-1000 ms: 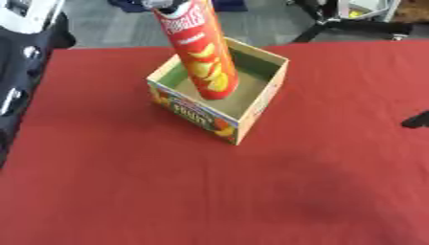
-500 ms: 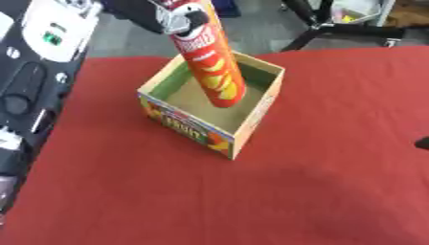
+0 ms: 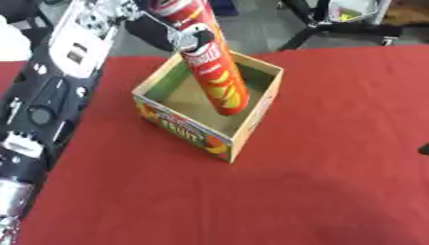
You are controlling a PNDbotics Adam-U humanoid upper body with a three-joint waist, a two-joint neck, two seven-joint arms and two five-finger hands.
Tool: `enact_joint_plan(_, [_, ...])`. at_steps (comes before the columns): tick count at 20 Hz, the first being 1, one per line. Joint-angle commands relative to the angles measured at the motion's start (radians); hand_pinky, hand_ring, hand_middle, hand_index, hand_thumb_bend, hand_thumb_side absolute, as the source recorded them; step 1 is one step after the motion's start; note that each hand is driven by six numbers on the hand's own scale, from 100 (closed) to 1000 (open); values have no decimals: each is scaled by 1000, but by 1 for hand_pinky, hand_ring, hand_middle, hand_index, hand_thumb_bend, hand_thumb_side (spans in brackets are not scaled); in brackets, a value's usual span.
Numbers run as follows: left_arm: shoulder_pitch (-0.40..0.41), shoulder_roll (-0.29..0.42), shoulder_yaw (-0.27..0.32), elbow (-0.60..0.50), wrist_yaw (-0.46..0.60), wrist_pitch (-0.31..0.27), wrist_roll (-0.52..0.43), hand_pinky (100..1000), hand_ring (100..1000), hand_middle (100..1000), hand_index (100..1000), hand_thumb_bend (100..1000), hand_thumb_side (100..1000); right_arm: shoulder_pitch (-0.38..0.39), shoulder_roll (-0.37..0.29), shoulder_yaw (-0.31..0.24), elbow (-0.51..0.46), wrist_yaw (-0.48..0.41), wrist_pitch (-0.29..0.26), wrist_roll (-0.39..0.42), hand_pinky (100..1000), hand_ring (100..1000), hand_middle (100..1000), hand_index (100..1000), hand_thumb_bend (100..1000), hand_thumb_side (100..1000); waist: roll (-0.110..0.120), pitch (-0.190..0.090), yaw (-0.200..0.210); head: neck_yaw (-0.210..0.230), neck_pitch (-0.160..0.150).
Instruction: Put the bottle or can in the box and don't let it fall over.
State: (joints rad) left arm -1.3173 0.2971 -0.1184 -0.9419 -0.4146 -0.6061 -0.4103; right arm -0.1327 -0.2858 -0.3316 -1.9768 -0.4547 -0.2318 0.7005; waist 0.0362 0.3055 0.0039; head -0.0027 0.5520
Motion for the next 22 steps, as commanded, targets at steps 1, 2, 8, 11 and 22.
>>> enact_joint_plan(1, [-16,3,17,23,-18,-30,7,100,424,459,314,100,163,-11,-14,0,-23,-10,0,9,685,627,542,888,100,528,-2,-15,-3,-1,-4])
enact_joint_plan(2, [-14,2,15,31,-24,-36,4,100,475,506,404,100,197,-12,-14,0,-23,-11,1,9,685,626,542,888,100,528,-2,-15,-4,0,-4])
enact_joint_plan(8, [-9,2,-3,15,-97,-105,-65,1000,969,983,958,100,669,-10,-17,0,-23,-11,3,12,685,627,543,889,100,529,-1,-19,0,5,2])
enact_joint_plan(11, [-8,3,16,6,-100,-139,-43,1000,1000,1000,984,100,837,-6,-20,1,-23,-8,7,14,685,627,542,889,100,527,2,-24,6,1,9])
enact_joint_plan(22, [-4,21,14,-51,24,-153,84,729,867,888,866,100,561,11,-39,-7,-23,-17,16,-3,685,628,543,889,100,530,17,-53,31,-9,55])
